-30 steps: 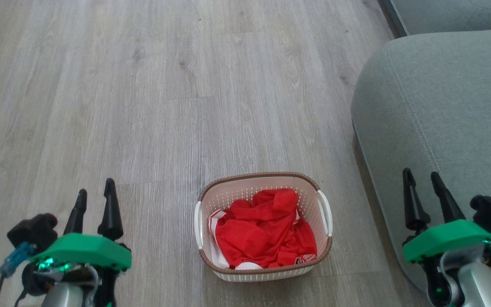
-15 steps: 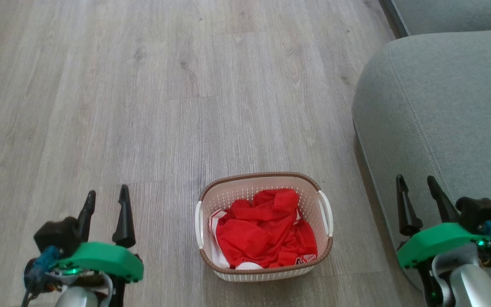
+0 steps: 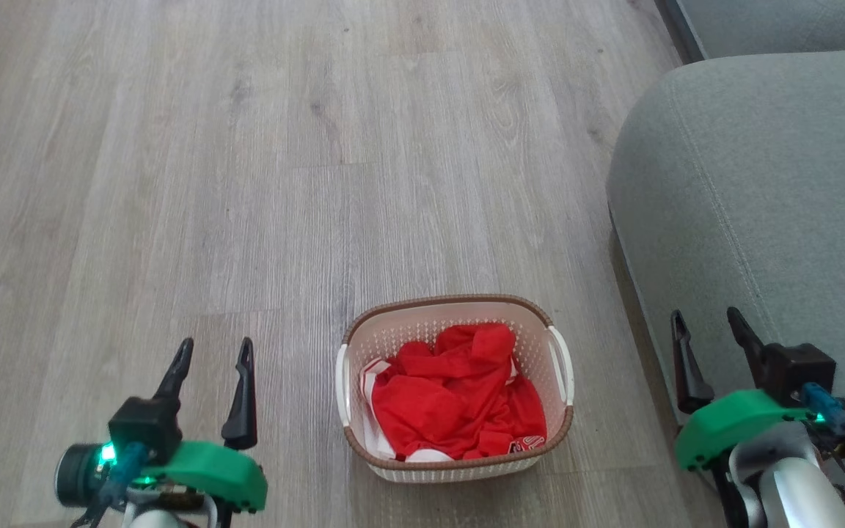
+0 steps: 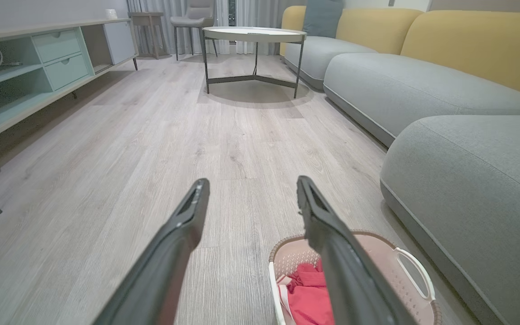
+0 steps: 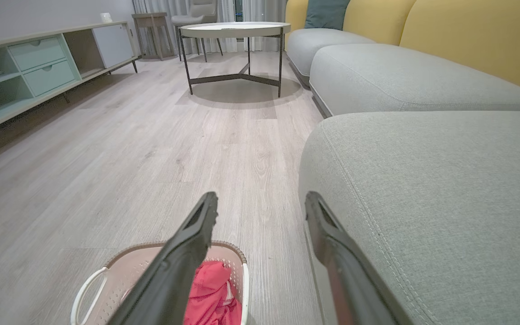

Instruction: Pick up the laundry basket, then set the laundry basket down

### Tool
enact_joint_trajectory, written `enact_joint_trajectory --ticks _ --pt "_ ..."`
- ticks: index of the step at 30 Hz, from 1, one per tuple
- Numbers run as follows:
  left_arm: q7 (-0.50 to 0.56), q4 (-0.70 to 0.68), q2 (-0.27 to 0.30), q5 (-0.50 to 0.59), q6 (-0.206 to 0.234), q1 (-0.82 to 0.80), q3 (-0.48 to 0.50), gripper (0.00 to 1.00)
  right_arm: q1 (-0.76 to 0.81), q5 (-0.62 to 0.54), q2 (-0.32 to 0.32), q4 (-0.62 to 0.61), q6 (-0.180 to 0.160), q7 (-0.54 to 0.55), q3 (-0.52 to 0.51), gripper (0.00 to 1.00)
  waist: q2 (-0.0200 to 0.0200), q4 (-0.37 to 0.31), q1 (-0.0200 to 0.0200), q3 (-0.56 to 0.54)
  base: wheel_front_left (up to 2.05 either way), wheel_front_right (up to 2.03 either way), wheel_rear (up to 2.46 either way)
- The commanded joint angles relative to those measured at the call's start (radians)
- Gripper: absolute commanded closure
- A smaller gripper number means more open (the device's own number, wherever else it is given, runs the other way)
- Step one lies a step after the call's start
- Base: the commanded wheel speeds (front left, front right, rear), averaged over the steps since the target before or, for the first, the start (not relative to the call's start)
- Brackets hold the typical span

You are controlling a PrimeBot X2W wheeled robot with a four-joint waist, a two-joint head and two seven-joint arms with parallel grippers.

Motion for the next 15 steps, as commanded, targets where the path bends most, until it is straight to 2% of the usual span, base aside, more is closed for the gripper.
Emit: enact_joint_trajectory --ticks 1,15 --pt "-0.020 -0.028 0.022 0.032 0.000 -0.039 0.025 0.00 -0.037 -0.039 0.003 -0.026 -0.001 0.003 0.009 0.00 0.0000 -0.001 0.0000 0.000 0.00 0.00 0.00" --pt "-0.002 -0.026 0.016 0.001 0.013 -0.041 0.039 0.00 -0.036 0.007 0.007 0.000 -0.001 -0.015 0.019 0.00 0.0000 -0.002 0.0000 0.002 0.00 0.00 0.00"
